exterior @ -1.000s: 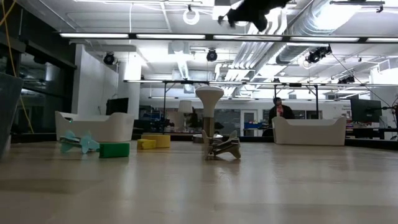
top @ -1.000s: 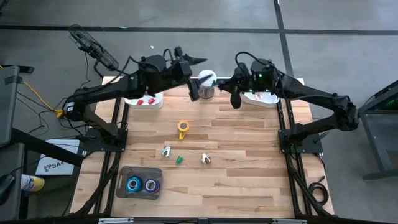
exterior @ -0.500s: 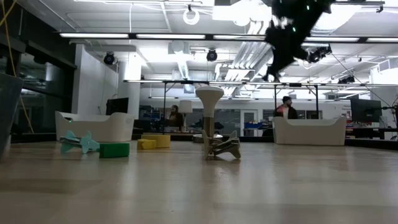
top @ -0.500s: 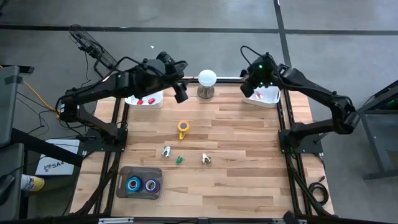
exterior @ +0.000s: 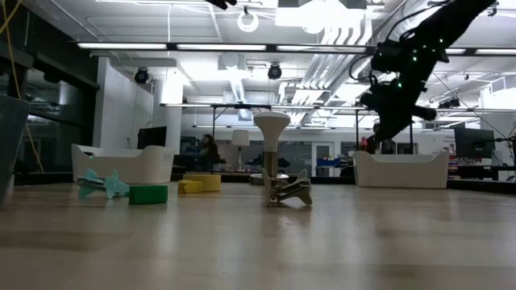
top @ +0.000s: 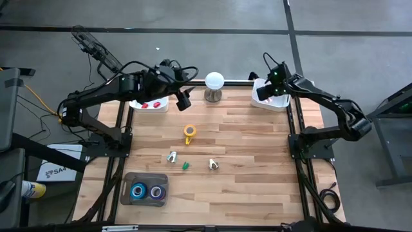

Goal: Pick and place Stapler, Stapler remover, tape
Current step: Put the black staple remover into the right white bin, then put the yellow tape into the black bin

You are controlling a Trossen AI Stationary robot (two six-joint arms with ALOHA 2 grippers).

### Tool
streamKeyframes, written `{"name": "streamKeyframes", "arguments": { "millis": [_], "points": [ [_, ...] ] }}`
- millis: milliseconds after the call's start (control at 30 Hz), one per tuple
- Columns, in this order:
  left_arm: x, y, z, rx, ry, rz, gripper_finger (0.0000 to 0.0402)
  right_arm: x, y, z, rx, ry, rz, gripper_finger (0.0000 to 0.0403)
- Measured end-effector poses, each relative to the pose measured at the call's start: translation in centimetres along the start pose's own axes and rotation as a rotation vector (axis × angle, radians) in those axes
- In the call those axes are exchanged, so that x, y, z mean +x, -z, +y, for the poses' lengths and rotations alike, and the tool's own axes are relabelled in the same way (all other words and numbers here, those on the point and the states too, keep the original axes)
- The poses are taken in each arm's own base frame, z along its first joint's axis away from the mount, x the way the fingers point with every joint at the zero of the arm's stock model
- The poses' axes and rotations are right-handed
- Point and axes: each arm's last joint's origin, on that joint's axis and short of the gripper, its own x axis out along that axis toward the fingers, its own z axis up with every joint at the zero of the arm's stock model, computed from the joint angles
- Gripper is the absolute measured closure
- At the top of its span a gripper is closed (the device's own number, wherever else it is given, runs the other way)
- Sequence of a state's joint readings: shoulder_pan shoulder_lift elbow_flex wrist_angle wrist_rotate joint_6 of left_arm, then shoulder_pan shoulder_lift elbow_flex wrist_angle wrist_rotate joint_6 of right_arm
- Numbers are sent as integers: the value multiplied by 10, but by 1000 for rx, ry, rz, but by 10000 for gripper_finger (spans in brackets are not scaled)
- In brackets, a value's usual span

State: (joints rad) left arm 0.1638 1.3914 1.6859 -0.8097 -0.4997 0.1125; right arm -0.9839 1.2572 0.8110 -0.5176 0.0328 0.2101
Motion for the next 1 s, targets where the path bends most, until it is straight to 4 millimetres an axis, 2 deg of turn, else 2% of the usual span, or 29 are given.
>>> {"name": "streamKeyframes", "arguments": {
  "millis": [300, 567, 733, 1000],
  "points": [
    [11, 17, -8, -62, 1, 180, 142, 17, 20, -9, 107, 30, 10, 360],
    [36, 33, -23, -73, -2, 333, 142, 19, 23, -10, 122, 52, 13, 281],
    [58, 59, -38, -65, 5, 406, 142, 17, 23, -9, 122, 28, 12, 256],
    [98, 113, -42, -181, 53, 512, 142, -2, 21, -7, 123, -53, -53, 241]
  ]
}}
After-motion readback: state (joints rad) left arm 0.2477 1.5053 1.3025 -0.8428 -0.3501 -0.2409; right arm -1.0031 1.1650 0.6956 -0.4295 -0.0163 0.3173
